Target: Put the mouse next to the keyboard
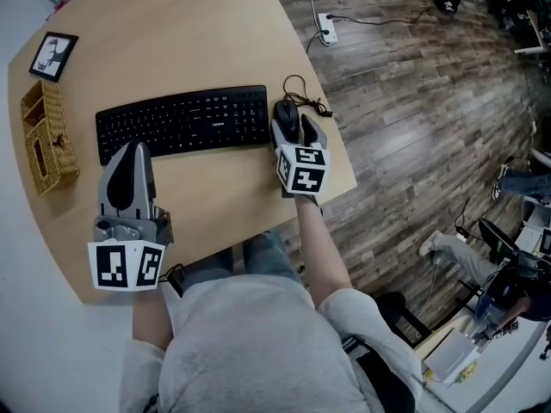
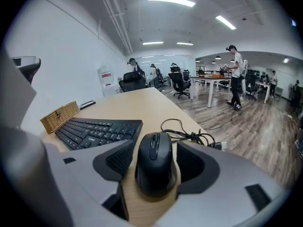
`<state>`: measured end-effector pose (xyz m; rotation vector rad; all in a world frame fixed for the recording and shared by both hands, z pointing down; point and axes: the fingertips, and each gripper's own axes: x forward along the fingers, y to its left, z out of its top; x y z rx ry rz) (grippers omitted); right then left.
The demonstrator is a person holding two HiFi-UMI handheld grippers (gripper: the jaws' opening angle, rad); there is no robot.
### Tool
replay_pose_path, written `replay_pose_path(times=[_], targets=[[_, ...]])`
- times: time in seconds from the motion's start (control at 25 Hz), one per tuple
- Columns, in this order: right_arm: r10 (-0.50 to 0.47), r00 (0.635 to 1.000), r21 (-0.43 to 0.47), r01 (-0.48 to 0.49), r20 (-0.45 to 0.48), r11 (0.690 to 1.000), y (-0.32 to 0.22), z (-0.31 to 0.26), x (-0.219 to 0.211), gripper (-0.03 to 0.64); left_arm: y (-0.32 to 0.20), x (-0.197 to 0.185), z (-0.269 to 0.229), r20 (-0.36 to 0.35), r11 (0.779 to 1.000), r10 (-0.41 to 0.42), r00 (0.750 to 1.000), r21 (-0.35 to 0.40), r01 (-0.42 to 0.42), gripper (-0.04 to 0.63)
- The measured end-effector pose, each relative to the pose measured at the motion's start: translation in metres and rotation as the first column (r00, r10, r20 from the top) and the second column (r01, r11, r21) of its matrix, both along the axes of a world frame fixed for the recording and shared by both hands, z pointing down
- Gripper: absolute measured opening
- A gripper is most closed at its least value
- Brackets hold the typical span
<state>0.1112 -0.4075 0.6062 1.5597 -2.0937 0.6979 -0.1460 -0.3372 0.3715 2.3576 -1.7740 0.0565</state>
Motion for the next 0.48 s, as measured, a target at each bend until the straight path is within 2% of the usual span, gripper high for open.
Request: replay_pose_path(times=[0.12,0.28,0.4,0.48], targets=[[-0.005,1.0,0.048,0.004,0.011,0.999,0.004,-0.017,-0.001,0.256,0.002,-0.001,-0.002,0.006,1.0,0.003,1.0,0.006,-0.003,0.018],[-0.069,0.997,0.118,0.064,0.036,0.991,0.015,-0.044,-0.015,0.248,0.008,-0.003,-0.006,0.017,1.0,0.01,1.0,0.017,-0.01,0.018],[-0.092,0.995,0.165,0.087,0.024,0.982,0.025,-0.063,-0.023,0.052,0.014,-0.005,-0.01,0.015,0.999,0.013,1.0,0.029,-0.013,0.018],[-0.11,0.993,0.191,0.102,0.03,0.976,0.031,-0.074,-0.029,0.026,0.019,-0.006,-0.013,0.014,0.999,0.015,1.0,0.037,-0.015,0.018]])
